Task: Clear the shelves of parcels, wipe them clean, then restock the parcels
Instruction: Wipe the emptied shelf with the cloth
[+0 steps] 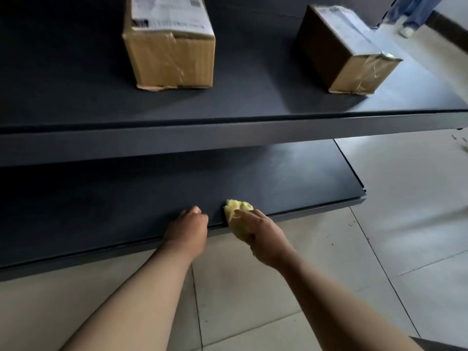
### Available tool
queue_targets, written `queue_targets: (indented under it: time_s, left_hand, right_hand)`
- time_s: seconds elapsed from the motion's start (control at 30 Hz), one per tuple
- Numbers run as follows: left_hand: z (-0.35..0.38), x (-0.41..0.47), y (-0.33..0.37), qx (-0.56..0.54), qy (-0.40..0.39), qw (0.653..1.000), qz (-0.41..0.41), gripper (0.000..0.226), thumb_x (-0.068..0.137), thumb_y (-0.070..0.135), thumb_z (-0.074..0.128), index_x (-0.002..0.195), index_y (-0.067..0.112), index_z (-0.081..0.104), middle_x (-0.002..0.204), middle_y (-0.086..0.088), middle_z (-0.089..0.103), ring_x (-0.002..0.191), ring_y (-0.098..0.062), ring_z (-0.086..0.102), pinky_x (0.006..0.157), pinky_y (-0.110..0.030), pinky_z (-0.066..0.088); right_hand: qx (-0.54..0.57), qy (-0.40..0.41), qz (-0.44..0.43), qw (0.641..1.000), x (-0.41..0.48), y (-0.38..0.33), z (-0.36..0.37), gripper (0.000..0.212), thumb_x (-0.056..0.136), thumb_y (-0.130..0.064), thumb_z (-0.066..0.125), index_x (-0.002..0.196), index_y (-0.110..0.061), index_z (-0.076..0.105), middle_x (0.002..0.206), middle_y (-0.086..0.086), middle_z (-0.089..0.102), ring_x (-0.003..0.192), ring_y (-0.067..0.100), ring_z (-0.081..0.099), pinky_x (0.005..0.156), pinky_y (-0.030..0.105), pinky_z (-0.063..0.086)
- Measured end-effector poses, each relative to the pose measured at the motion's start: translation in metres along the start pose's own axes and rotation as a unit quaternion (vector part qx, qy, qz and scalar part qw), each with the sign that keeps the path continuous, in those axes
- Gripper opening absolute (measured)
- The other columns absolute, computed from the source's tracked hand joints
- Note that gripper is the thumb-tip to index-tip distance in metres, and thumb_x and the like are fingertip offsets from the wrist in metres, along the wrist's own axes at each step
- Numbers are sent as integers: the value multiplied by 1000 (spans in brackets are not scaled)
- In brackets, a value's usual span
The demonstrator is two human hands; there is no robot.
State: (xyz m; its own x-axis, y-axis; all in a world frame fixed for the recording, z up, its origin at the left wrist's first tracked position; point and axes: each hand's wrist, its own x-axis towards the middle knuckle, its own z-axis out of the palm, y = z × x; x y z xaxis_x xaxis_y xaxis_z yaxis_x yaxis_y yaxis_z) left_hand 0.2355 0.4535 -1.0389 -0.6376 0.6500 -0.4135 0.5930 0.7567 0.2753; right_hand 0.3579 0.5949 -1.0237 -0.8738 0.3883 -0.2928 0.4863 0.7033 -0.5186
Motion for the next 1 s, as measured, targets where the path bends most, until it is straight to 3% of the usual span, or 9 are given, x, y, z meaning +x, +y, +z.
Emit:
queue_targets:
  time_s: [0.1, 0.2, 0.3, 0.4, 0.47, 0.6, 0.73, 0.87, 1.0]
  left_hand:
    - [-25, -27, -3, -5, -52, 998, -29, 25, 92, 0, 40, 105, 11, 58, 117, -7, 52, 107, -27, 55, 91, -39, 48]
    - [-57, -62, 8, -41, -54, 997, -40, 29, 94, 7, 45, 118, 15, 58, 121, -6, 54, 110, -26, 55, 95, -37, 47]
    - [-99, -101, 32, -110, -58, 992, -38, 42, 94, 15, 49, 136, 24, 49, 134, -3, 52, 119, -26, 53, 98, -35, 46]
    - [-145, -131, 60, -141, -41, 989, -4, 56, 93, 20, 54, 144, 33, 37, 139, -1, 47, 124, -25, 48, 100, -35, 43]
    - [-187, -150, 81, -146, -45, 988, 24, 59, 92, 16, 56, 144, 36, 37, 138, 1, 45, 122, -24, 49, 101, -36, 43]
    - [-262, -189, 118, -103, -69, 989, 84, 26, 87, 15, 63, 110, 25, 66, 117, 1, 56, 104, -19, 57, 91, -34, 48]
    - [-333, -222, 149, -123, -70, 983, 116, 6, 85, 18, 66, 85, 23, 64, 87, 3, 66, 82, -14, 61, 67, -24, 44]
    - [-414, -267, 190, -119, -58, 977, 164, 6, 84, 24, 69, 88, 27, 69, 84, 10, 66, 79, -8, 60, 67, -24, 45]
    - [-465, -309, 229, -124, -66, 964, 228, 11, 88, 23, 65, 92, 32, 70, 82, 18, 64, 80, -2, 60, 75, -25, 49]
  right_hand:
    - [21, 4, 47, 999, -20, -20, -22, 86, 70, 10, 62, 141, -31, 41, 137, -4, 45, 109, 26, 56, 86, 35, 52]
    - [82, -5, 94, 992, -52, -47, -55, 83, 67, 9, 69, 136, -28, 41, 134, 0, 38, 98, 21, 50, 76, 34, 56]
    - [148, -18, 124, 981, -90, -75, -94, 72, 64, 7, 73, 124, -22, 46, 120, 4, 48, 92, 25, 59, 68, 40, 59]
    - [188, -27, 120, 974, -122, -104, -132, 56, 68, 3, 71, 110, -25, 47, 102, 4, 60, 74, 23, 65, 53, 33, 58]
    - [213, -19, 123, 969, -144, -125, -166, 55, 70, 2, 72, 112, -25, 49, 103, 0, 58, 75, 23, 65, 51, 30, 58]
    - [203, 4, 120, 972, -193, -160, -236, 58, 72, -5, 75, 118, -30, 51, 107, -9, 55, 87, 16, 60, 62, 24, 56]
    - [211, 16, 168, 963, -230, -193, -310, 66, 67, -4, 73, 117, -39, 48, 105, -12, 52, 78, 9, 57, 49, 12, 49]
    - [233, 73, 216, 945, -287, -226, -393, 58, 64, -3, 75, 109, -32, 52, 105, -1, 57, 87, 22, 64, 66, 39, 61]
    - [268, 145, 253, 918, -348, -249, -448, 46, 67, -1, 72, 103, -25, 55, 94, 8, 66, 73, 27, 71, 68, 48, 60]
